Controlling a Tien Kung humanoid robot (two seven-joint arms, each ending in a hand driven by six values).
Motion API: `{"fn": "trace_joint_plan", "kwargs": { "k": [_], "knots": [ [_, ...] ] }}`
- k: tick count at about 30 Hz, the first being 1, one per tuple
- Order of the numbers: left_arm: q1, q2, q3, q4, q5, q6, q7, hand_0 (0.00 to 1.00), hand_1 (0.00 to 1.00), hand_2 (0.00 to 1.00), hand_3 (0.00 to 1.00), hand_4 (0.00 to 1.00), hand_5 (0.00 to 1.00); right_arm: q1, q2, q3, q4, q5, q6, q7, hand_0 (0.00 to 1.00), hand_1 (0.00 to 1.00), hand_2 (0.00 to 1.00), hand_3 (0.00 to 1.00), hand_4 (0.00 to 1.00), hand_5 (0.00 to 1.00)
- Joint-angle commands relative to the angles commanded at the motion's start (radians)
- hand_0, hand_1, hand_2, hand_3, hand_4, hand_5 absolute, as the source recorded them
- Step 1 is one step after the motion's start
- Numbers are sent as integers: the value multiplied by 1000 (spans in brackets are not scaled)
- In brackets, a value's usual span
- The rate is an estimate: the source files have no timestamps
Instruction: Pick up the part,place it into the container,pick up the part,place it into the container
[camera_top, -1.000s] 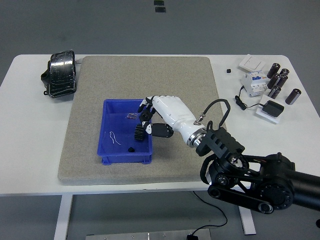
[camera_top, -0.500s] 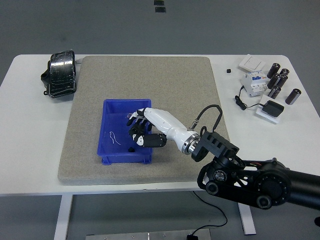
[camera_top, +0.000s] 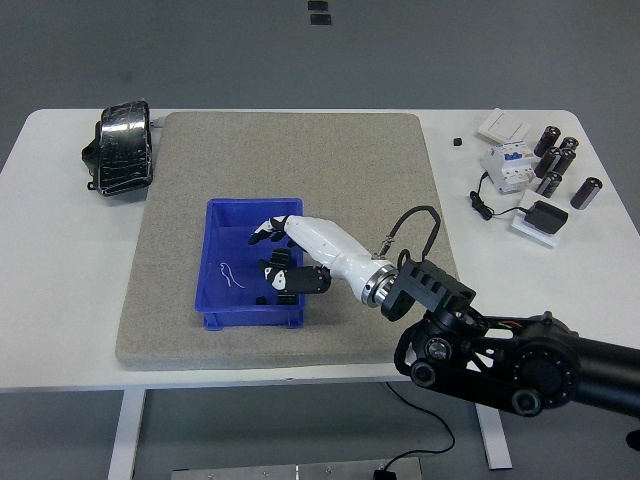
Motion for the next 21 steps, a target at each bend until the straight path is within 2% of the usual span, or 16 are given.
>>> {"fn": "trace_joint_plan", "kwargs": {
  "k": [6, 14, 21],
  "knots": [
    [1, -2, 0, 0, 0, 0, 0, 661, 645, 624, 572, 680, 664, -30, -4, 63, -15, 3, -29, 8, 653, 721, 723, 699, 595, 266],
    [8, -5, 1, -3, -3, 4, 4, 660, 645, 623, 572, 679, 661, -101, -50, 215, -53, 16, -58, 24, 646, 710, 707, 692, 601, 275],
    [14, -8, 6, -7, -14, 10, 3, 661, 645, 623, 571, 679, 657, -209, -78, 363, -100, 162, -94, 140, 628, 693, 697, 685, 605, 267]
  ]
}}
